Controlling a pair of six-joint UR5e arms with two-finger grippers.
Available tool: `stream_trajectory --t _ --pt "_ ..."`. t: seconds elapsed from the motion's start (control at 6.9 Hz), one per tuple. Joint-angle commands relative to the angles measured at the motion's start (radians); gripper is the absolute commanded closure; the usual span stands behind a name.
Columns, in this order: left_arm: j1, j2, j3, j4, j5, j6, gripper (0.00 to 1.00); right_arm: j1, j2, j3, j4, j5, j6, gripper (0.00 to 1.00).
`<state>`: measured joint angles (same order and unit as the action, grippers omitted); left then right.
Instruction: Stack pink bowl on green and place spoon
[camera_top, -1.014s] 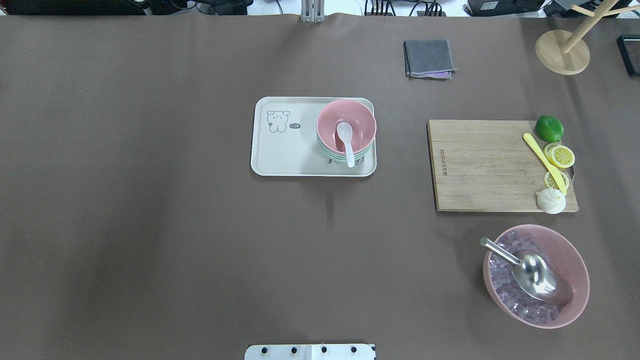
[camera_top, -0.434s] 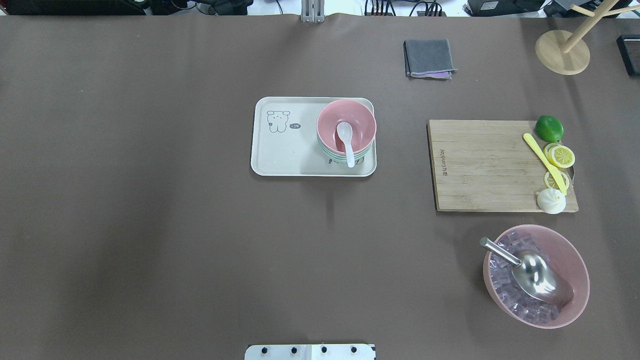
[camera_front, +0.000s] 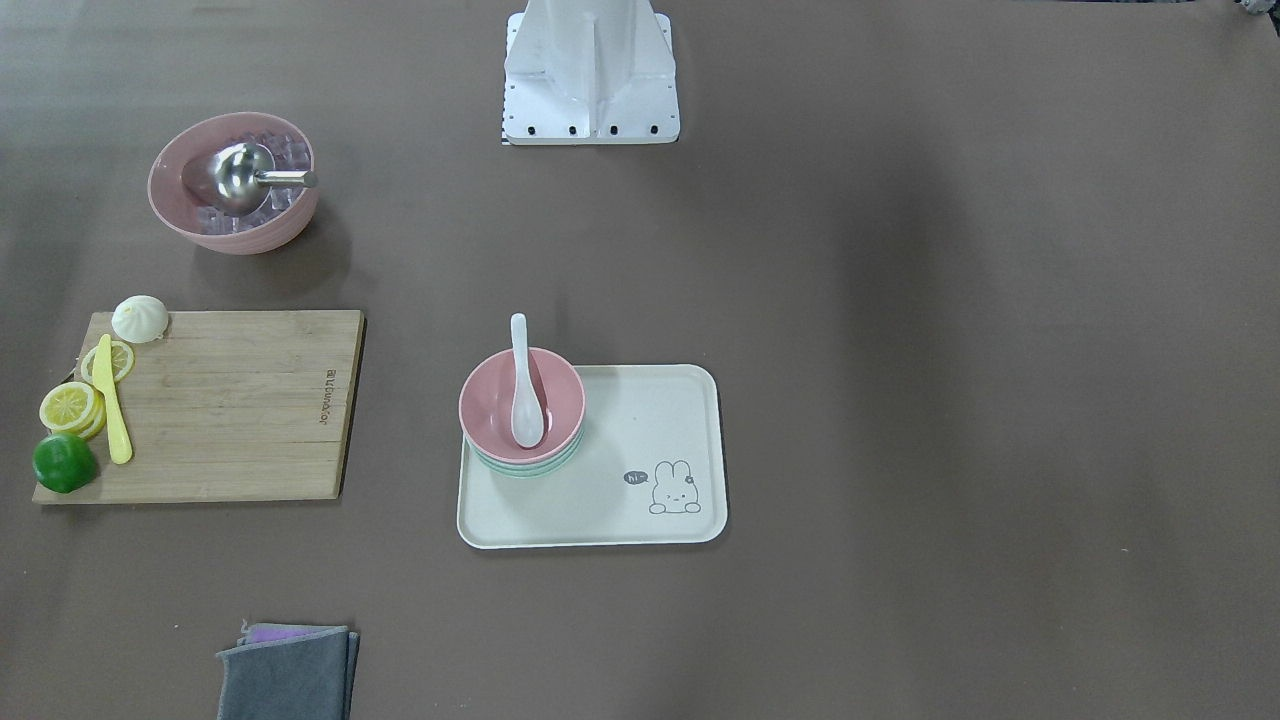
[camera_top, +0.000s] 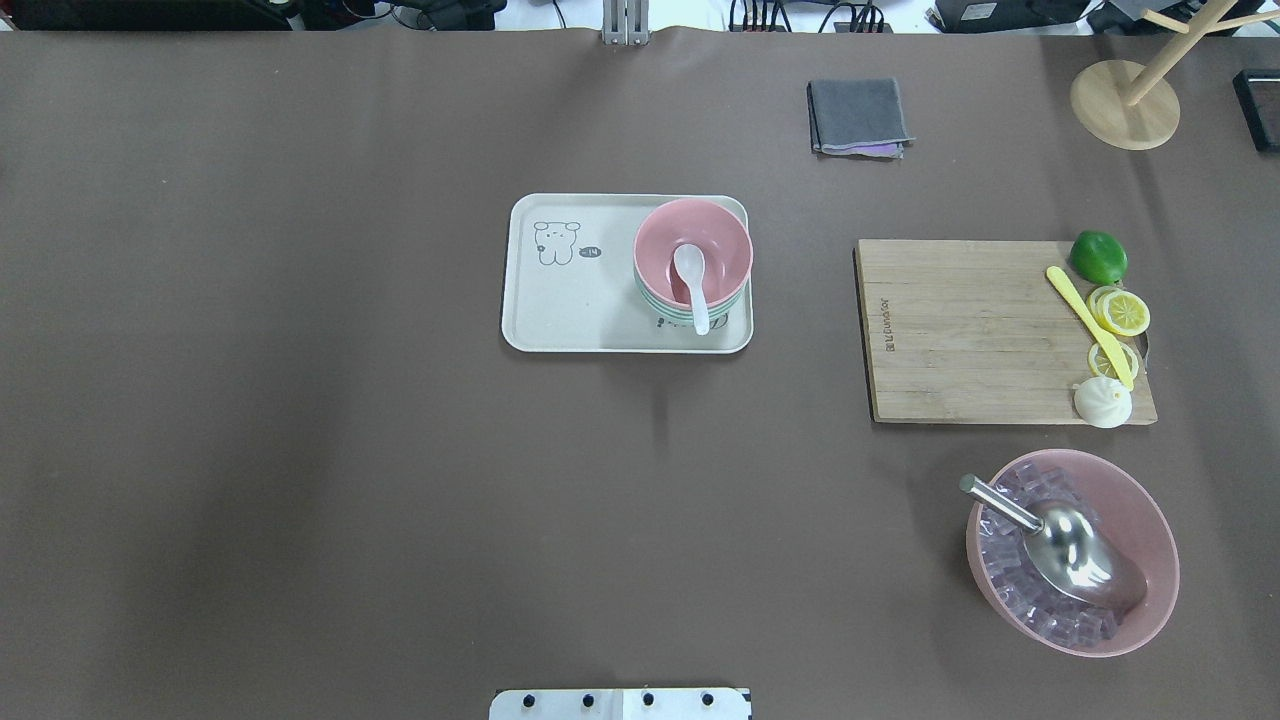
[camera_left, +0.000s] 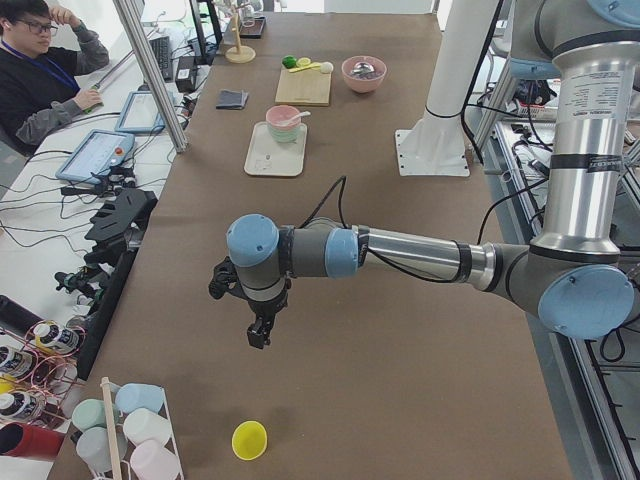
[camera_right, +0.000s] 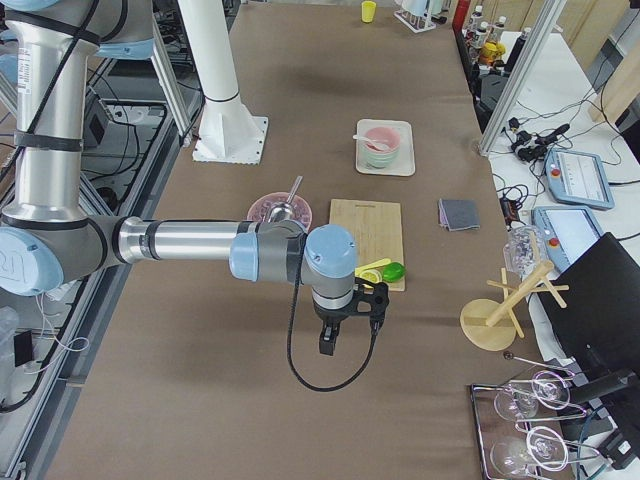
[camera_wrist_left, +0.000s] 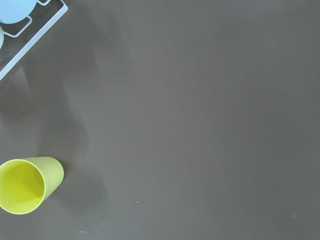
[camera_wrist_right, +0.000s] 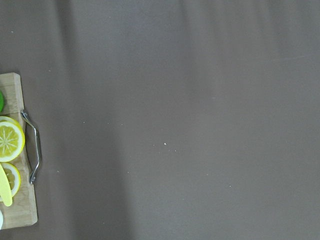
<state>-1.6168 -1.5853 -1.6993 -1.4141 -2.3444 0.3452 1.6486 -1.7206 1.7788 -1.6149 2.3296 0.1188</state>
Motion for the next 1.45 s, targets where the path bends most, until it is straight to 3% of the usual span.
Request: stream_trajectory --t 0.0,1.3 --pt "0.0 0.001 -0.002 -0.002 0.0 -0.005 0.01 -0.036 0.001 -0.001 0.026 0.007 0.028 0.0" --pt "0.0 0.018 -0.003 -0.036 0.007 -0.006 0.01 -0.069 0.001 -0.001 0.027 0.013 0.027 0.0"
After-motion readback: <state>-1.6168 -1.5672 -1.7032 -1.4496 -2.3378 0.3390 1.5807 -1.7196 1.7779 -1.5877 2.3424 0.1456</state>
